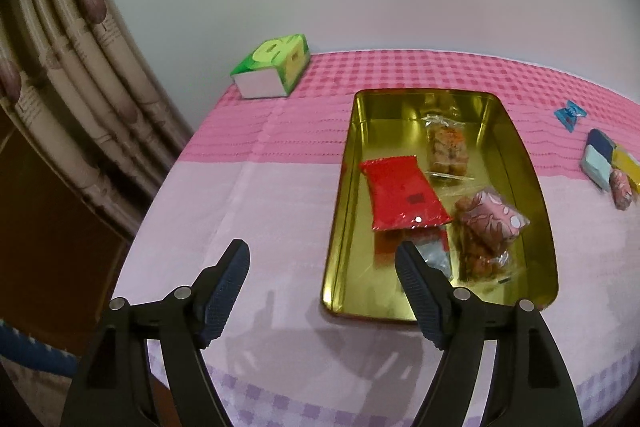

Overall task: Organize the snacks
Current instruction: 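Carry the yellow foil pack over the tin with the right tool, then lower the yellow foil pack into the tin and open the right tool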

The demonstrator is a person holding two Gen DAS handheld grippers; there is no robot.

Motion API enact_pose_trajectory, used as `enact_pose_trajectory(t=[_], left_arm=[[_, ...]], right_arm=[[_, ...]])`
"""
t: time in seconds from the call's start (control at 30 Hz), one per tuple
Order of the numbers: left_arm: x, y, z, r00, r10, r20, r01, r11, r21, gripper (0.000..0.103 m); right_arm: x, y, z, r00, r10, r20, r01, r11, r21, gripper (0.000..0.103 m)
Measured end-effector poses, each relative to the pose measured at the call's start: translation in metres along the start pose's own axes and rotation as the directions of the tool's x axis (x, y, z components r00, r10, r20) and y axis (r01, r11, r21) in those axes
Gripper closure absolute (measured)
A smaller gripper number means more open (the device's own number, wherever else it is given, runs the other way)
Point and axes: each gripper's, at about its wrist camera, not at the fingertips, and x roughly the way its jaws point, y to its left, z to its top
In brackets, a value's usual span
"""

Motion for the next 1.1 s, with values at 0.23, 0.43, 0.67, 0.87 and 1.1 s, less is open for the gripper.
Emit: enact_pose_trajectory(t=[0.23, 0.43, 0.67, 0.87, 1.1], left_arm=[[-0.007, 0.019, -0.005, 0.999, -0.041, 0.004, 0.041, 0.999, -0.009, 0.026], [-0.005, 0.036, -0.007, 1.000, -0.024, -0.014, 0.023, 0.999, -0.046, 0.025], [0.000, 0.046, -0.009, 1.000, 0.000, -0.026, -0.002, 0.999, -0.049, 0.025], [-0.002, 0.052, -0.010, 1.000, 0.003, -0.021, -0.004, 0.999, -0.042, 0.024], [0.001, 0.058, -0.011, 1.000, 0.004, -0.029, -0.005, 0.999, -0.047, 0.024]], right_arm=[[-0.014, 0.103, 0.012, 0.985, 0.171, 0.002, -0.169, 0.974, -0.151, 0.053], [-0.020, 0.198, 0.006, 0.947, 0.316, -0.063, -0.321, 0.906, -0.276, 0.053], [-0.029, 0.286, -0.009, 0.894, 0.424, -0.145, -0.444, 0.801, -0.400, 0.053], [-0.025, 0.329, -0.024, 0.876, 0.440, -0.199, -0.480, 0.751, -0.454, 0.053], [-0.010, 0.348, -0.033, 0.870, 0.425, -0.251, -0.493, 0.734, -0.466, 0.053]])
